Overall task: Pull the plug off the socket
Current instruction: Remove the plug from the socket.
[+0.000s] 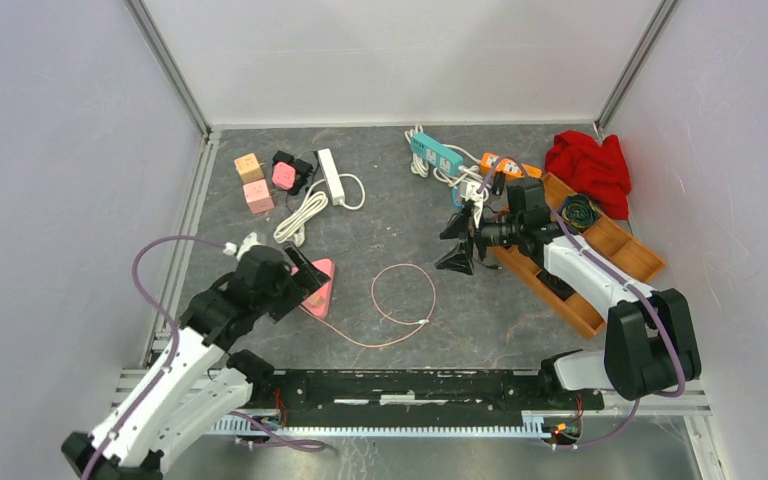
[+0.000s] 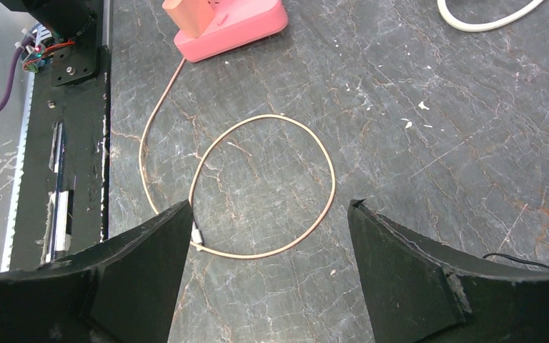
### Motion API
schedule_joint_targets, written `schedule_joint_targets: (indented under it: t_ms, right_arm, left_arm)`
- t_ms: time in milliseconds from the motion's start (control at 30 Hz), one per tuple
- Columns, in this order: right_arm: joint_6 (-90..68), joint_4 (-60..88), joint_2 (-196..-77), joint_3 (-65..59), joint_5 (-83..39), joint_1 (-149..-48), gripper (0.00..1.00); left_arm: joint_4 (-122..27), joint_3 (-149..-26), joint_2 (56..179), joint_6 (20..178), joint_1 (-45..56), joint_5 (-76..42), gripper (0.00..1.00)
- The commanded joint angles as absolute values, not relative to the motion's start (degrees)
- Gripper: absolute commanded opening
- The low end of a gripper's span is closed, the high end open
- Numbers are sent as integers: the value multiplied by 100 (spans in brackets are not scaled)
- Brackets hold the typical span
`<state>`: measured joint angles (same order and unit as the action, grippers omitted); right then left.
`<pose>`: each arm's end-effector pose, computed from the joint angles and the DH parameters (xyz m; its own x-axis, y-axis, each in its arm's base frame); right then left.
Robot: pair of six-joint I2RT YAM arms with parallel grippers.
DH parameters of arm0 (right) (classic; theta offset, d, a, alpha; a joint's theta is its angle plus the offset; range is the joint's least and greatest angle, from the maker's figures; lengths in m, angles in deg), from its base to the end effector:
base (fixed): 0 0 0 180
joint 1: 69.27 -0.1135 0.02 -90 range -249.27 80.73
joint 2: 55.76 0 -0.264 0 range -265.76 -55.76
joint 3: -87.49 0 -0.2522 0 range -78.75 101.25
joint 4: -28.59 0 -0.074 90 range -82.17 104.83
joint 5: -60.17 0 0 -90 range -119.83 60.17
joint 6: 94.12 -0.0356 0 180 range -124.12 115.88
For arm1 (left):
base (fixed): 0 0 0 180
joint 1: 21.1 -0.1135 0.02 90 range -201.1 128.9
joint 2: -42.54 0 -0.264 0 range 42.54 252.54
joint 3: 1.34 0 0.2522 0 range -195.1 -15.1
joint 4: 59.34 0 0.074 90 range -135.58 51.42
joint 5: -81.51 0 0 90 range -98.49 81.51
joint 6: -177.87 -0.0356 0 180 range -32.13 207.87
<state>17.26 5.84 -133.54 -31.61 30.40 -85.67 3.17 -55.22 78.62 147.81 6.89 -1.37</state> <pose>0.2561 0.1076 0.2398 -0.2849 -0.2725 -0.9190 -0.9508 0.2021 0.2348 0.1120 -0.0545 0.2692 -0.6469 -0.6288 -0.4315 -0.3434 0.7454 -0.5714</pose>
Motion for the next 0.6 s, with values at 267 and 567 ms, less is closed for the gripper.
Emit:
schedule_joint_targets:
  t_ms: [267,567]
  right_arm:
    - [1811,543,-13442,-2858,3133,-8569,85]
    - [1838,495,-13424,-2832,3161,-8562,85]
  left_arm:
    - [1028,-5871,9821,16989,2530,2030,100]
    - [221,-5506,9809,17336,2530,2859,88]
